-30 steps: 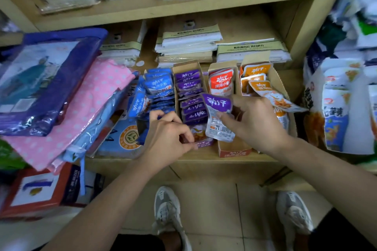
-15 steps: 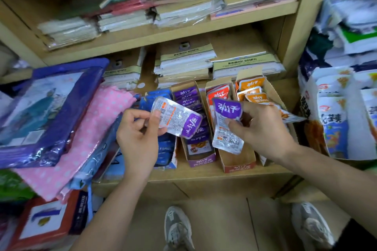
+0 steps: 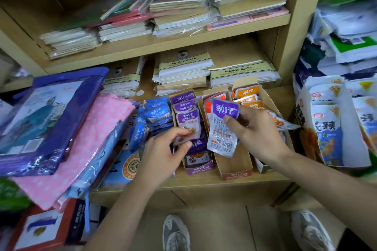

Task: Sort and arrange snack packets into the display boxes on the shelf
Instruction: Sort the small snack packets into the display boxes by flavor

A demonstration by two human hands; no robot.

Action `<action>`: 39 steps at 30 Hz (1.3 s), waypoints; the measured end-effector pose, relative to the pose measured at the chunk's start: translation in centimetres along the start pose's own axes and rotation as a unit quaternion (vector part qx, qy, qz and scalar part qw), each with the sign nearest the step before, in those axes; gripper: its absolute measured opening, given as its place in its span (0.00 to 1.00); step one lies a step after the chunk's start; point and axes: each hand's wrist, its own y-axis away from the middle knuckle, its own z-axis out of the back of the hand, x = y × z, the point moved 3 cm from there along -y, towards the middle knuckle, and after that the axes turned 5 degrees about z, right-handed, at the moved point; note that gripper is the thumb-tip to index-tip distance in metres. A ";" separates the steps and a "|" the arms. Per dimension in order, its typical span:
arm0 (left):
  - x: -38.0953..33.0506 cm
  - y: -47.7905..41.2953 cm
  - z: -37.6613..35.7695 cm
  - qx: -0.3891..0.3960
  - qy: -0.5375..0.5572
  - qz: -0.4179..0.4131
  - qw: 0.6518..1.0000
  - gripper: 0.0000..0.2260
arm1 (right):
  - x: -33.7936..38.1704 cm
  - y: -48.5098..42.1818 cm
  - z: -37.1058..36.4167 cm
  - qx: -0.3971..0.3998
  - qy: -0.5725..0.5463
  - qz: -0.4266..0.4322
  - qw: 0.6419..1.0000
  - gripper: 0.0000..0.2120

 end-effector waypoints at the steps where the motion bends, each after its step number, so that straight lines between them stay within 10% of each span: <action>1: -0.1 0.0 -0.1 0.012 -0.031 -0.013 0.999 0.14 | 0.0 0.0 0.0 -0.002 -0.009 -0.006 1.000 0.19; 6: -1.0 -0.4 -0.5 0.006 -0.123 -0.062 0.990 0.18 | 0.0 -0.2 -0.1 -0.009 -0.008 -0.014 1.000 0.13; 10: -2.1 -0.3 0.1 -0.139 -0.144 -0.055 0.978 0.03 | 0.2 -0.1 -0.3 -0.014 0.029 0.009 0.999 0.15; 14: -2.1 -0.6 1.5 -0.249 -0.061 0.030 0.966 0.08 | 0.9 -0.3 -0.2 -0.049 0.022 0.033 0.998 0.12; 22: -1.2 -0.5 2.1 -0.159 -0.041 0.182 0.969 0.19 | 2.8 -0.9 -1.1 -0.147 0.005 0.161 0.976 0.13; 29: 0.1 -0.2 1.8 -0.086 0.163 0.321 0.929 0.12 | 1.2 -1.3 -5.2 -0.016 0.125 0.158 0.979 0.13; 39: 0.3 0.4 2.9 -0.135 0.121 0.185 0.966 0.03 | 1.1 -1.2 -6.3 0.090 0.114 0.094 0.985 0.12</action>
